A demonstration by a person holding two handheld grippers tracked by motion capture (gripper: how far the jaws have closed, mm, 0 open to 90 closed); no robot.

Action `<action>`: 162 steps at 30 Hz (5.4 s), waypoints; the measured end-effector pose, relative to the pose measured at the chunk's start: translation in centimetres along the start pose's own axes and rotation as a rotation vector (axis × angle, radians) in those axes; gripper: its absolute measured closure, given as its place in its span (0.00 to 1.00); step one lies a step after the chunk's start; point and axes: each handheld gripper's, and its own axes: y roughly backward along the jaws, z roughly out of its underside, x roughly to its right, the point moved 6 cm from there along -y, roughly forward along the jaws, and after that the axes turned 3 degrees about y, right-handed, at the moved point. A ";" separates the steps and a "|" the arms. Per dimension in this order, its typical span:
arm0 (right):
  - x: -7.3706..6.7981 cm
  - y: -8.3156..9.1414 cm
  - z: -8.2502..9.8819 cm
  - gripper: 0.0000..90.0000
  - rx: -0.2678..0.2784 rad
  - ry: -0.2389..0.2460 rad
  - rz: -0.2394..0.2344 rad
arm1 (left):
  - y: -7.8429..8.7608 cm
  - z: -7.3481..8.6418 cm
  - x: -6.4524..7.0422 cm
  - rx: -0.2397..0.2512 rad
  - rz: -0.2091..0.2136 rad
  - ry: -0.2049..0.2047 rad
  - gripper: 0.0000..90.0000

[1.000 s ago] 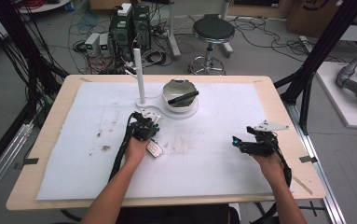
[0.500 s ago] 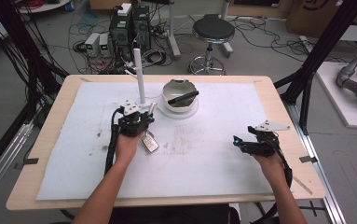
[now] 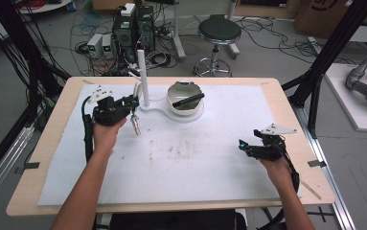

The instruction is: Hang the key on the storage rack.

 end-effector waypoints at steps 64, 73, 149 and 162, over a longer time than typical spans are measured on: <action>0.0 0.1 0.2 0.27 -0.003 0.004 -0.002 | -4.4 -3.2 -4.4 0.059 0.277 0.249 0.83; 0.0 0.1 0.2 0.27 -0.003 0.008 -0.003 | -4.5 -3.2 -4.8 0.061 0.226 0.263 0.82; 0.1 0.0 -1.9 0.24 0.061 0.029 0.070 | 6.6 5.1 -3.0 0.023 -0.114 -0.110 0.23; 0.1 0.2 -1.5 0.24 0.060 0.027 0.061 | 6.2 5.4 -2.9 0.015 -0.114 -0.107 0.23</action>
